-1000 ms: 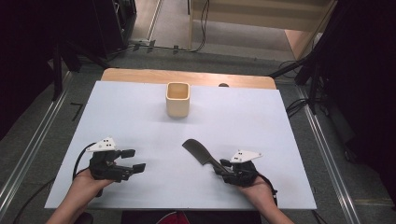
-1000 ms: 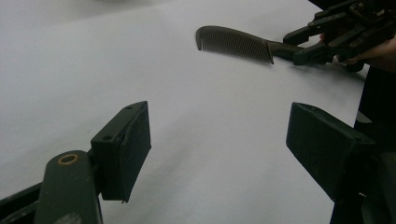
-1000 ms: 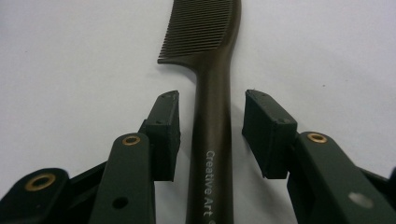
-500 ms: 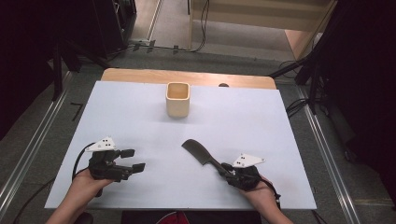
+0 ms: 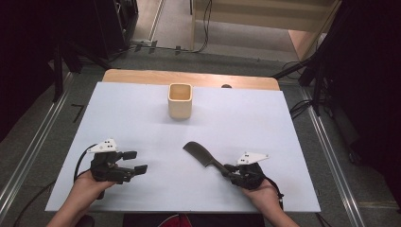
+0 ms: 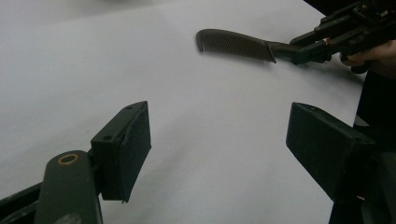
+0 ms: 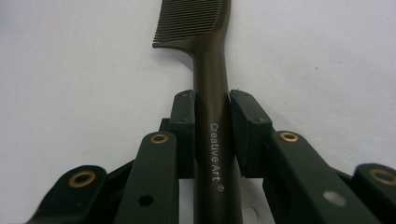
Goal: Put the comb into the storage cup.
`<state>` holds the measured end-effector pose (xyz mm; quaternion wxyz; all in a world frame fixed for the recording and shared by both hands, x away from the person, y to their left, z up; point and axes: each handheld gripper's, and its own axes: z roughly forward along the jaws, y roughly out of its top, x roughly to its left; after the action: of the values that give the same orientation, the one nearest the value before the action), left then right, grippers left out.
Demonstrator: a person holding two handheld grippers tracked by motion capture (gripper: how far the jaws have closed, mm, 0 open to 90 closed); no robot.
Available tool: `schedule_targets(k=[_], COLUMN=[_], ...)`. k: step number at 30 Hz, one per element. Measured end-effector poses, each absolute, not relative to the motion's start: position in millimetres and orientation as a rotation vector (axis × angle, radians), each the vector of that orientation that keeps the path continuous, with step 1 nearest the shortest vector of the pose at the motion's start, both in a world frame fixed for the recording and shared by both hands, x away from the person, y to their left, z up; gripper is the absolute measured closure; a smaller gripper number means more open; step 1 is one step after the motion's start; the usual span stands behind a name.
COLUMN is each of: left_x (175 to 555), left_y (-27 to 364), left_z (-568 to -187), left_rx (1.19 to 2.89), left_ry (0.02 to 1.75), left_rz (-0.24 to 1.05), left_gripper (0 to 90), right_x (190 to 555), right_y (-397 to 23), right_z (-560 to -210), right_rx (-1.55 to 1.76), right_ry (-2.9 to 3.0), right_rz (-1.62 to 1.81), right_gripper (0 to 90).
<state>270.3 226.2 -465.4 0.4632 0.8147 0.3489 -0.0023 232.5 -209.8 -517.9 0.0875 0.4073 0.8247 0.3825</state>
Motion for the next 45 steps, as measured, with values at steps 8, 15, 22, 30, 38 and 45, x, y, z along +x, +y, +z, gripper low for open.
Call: schedule_targets(k=[8, 15, 22, 30, 38, 45], left_x=[272, 273, 278, 281, 290, 296], left_y=[225, 221, 216, 207, 199, 192], left_z=[-465, -463, -463, -462, -462, -458], left_rx=[1.979, 1.982, 1.965, 1.959, 1.959, 1.95], left_ry=[0.884, 0.894, 0.931, 0.939, 0.982, 0.963], left_rz=[-0.026, -0.042, -0.09, -0.11, -0.164, -0.112], left_gripper=[23.0, 23.0, 22.5, 22.5, 22.8, 22.8], right_x=[237, 244, 251, 254, 258, 260], right_y=[-217, -217, -209, -194, -190, -187], right_z=[-509, -502, -492, -488, -486, -482], right_rx=[1.282, 1.364, 1.379, 1.347, 1.376, 1.364], right_ry=[2.405, 2.328, 2.297, 2.295, 2.275, 2.261], right_rz=[1.214, 1.266, 1.283, 1.265, 1.281, 1.304], right_gripper=[70.3, 70.3, 70.3, 70.3, 70.3, 70.3])
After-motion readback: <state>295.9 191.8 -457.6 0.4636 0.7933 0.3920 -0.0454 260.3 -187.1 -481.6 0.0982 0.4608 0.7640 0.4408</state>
